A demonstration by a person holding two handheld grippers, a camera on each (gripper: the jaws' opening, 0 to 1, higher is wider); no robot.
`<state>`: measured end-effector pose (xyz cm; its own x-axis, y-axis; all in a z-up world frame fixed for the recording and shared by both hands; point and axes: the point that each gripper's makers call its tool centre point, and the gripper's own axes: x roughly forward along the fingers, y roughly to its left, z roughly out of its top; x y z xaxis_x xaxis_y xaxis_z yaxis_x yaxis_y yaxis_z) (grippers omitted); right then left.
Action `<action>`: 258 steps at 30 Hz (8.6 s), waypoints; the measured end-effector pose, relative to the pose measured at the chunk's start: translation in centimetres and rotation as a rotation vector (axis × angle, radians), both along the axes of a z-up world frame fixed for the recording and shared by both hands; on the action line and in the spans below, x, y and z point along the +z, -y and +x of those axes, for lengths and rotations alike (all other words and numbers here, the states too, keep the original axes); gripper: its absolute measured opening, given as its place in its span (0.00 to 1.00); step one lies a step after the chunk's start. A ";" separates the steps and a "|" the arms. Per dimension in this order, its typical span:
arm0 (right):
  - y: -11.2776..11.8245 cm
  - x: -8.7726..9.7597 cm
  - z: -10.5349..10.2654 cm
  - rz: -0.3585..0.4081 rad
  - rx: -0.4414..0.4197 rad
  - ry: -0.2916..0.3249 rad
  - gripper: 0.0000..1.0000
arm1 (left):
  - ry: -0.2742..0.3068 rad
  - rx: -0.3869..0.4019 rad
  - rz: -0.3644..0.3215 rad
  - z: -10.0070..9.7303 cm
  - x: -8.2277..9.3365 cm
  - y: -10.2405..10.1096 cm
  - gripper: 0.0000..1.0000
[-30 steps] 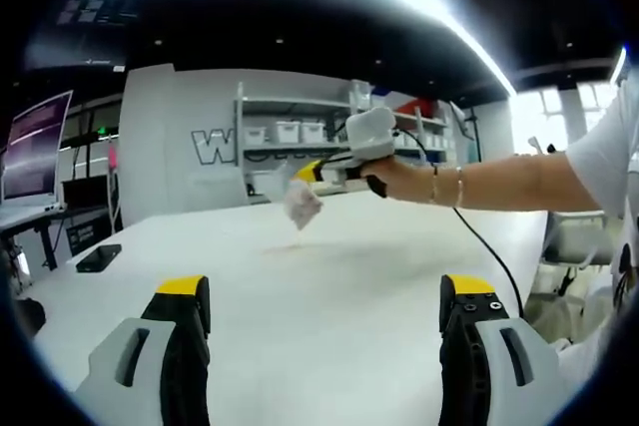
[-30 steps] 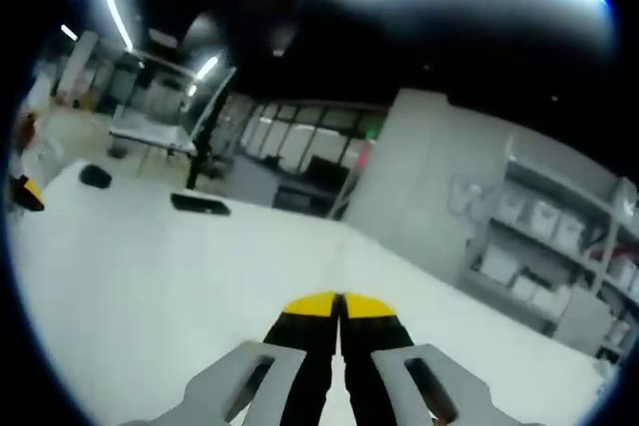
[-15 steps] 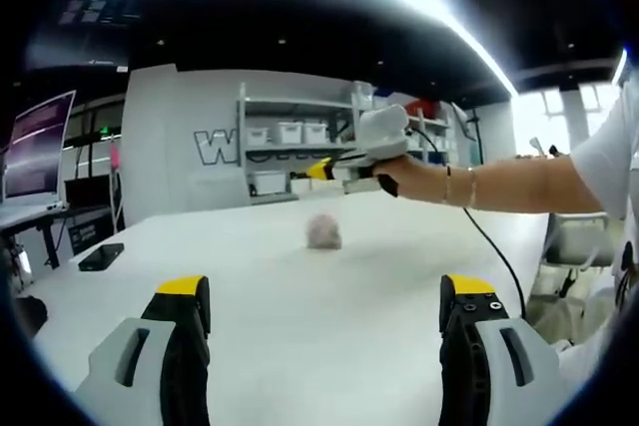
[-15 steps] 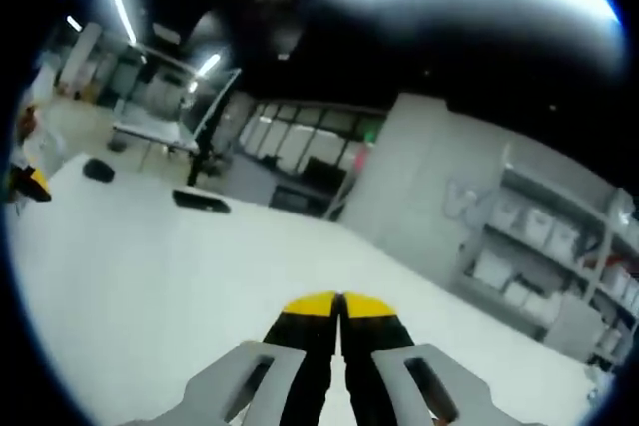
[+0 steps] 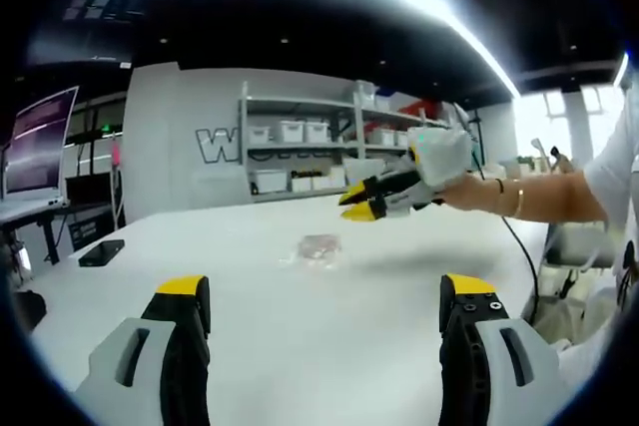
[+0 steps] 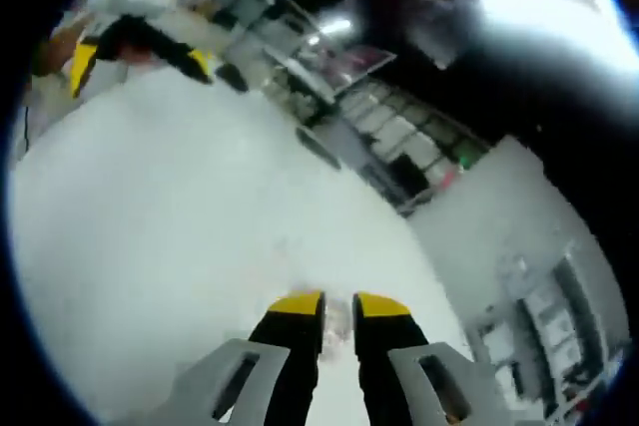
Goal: Open the resealable bag by pulling the two sides of the seal apart until the entire bag opening is separated and visibly accessible.
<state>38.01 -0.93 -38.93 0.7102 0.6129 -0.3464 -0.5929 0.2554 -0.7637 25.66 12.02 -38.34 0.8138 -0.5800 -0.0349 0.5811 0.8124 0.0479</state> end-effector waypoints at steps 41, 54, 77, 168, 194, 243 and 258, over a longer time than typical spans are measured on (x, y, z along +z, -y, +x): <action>0.4 -5.3 0.8 -0.380 0.123 0.059 0.10 | 0.001 -0.004 0.015 -0.4 0.1 0.5 0.94; -1.0 -5.6 1.8 -0.471 0.148 0.167 0.12 | 0.003 -0.012 0.019 -0.2 0.3 0.8 0.94; -0.2 3.5 4.0 0.116 -0.078 0.055 0.00 | 0.012 -0.009 0.013 -0.8 0.5 0.6 0.94; 3.3 4.9 -9.2 0.334 -0.097 0.105 0.00 | -0.029 -0.128 0.025 -3.4 -1.1 4.5 0.81; 4.0 4.1 -12.6 0.329 -0.085 0.145 0.00 | -0.017 -0.177 0.063 -3.9 -1.4 6.6 0.74; -1.1 -2.6 -18.4 0.128 0.106 0.077 0.00 | 0.556 -0.174 0.779 -5.6 -1.6 6.3 0.18; -0.2 -2.0 -18.1 0.254 0.089 0.005 0.00 | 0.801 -0.148 1.161 -5.7 -2.4 8.3 0.10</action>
